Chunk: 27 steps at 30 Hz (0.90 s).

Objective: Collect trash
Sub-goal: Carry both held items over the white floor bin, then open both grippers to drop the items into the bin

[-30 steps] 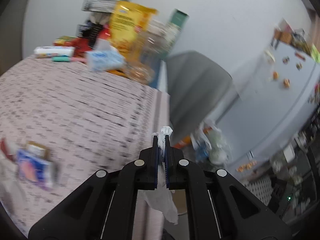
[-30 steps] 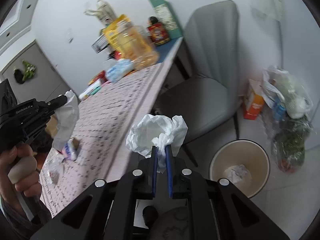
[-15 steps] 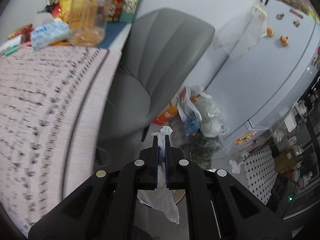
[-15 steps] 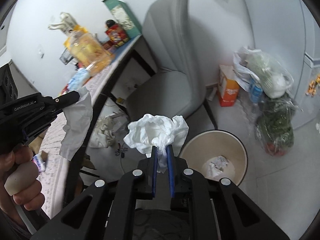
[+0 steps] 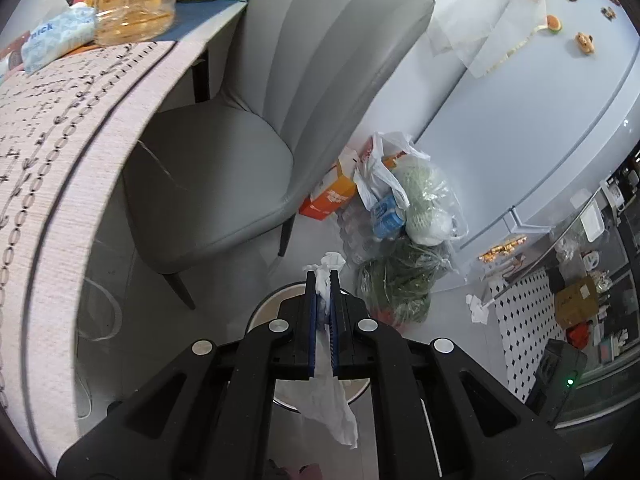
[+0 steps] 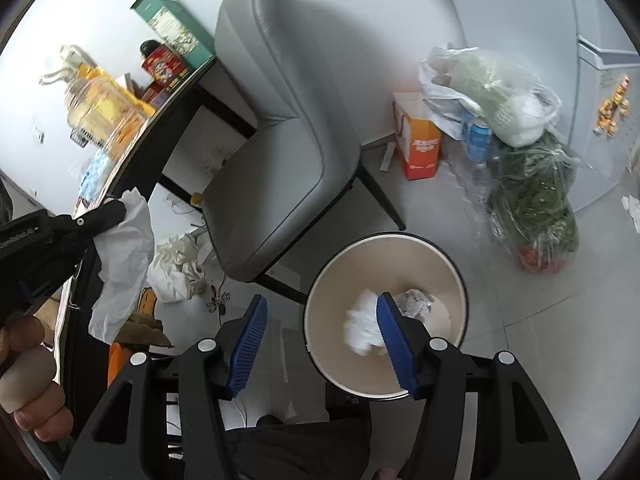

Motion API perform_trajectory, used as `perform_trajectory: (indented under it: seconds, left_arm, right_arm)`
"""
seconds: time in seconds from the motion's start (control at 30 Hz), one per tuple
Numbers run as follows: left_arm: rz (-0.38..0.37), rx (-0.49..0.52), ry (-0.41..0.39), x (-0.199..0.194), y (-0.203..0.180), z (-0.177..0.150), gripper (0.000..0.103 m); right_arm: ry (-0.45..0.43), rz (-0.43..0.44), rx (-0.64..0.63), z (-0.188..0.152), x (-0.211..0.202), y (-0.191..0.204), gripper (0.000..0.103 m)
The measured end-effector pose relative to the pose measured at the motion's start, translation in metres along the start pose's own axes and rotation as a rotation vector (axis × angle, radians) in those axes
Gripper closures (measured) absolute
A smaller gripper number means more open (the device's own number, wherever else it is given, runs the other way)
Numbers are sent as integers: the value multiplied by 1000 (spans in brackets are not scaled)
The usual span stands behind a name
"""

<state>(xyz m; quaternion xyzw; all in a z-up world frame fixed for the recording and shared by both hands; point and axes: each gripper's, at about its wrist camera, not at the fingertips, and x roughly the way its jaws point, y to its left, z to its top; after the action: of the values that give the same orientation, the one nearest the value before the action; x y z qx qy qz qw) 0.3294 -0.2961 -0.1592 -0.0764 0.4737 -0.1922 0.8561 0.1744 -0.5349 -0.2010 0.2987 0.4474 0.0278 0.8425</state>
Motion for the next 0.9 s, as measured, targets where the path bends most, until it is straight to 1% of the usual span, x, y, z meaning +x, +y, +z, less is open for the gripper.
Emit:
perform_trajectory:
  seconds: [0.17,0.2,0.23,0.27,0.3,0.33,0.37,0.4,0.47,0.5,0.53,0.6,0.67,0.73,0.9]
  left_arm:
    - [-60,5,38,15,-18,-5,97]
    - [-77,7,43,17,-23,-7,95]
    - [-102,9,51,19,-27,-8,88]
    - [-138,11,63,21,-32,-9,67]
    - [-157,13,68,21,-35,-10,51]
    - [-170,14,63,20,-38,-11,27]
    - [-178,14,43,16,-40,-12,22]
    - [-177,18,34,13,-41,-12,20]
    - [-174,19,37,9,-40,-11,15]
    - [-176,15,34,6,-40,-11,15]
    - [-173,11,25,-1,-37,-10,13]
    - [-159,14,3,-12,-34,-6,11]
    - [-152,21,-24,-26,-32,-2,9]
    - [-147,29,-47,-40,-28,1,7]
    - [-136,23,-125,-87,-15,8,6]
  right_arm:
    - [-22,-26,42,-4,-19,-21,45]
    - [-32,-36,54,-5,-26,-26,45]
    - [-39,-42,59,-6,-31,-28,45]
    - [-49,-49,64,-6,-38,-32,44]
    - [-55,-54,68,-6,-42,-33,44]
    - [-62,-58,71,-6,-46,-35,44]
    - [-70,-64,73,-6,-52,-37,44]
    - [-75,-67,73,-6,-55,-38,44]
    - [-86,-69,71,-7,-61,-37,43]
    - [-90,-69,70,-7,-63,-36,41]
    - [-96,-69,65,-7,-66,-33,38]
    - [-106,-72,54,-6,-70,-27,35]
    - [-123,-78,42,-6,-75,-16,25]
    - [-135,-77,33,-5,-80,-9,20]
    - [-171,-57,-13,-3,-96,22,13]
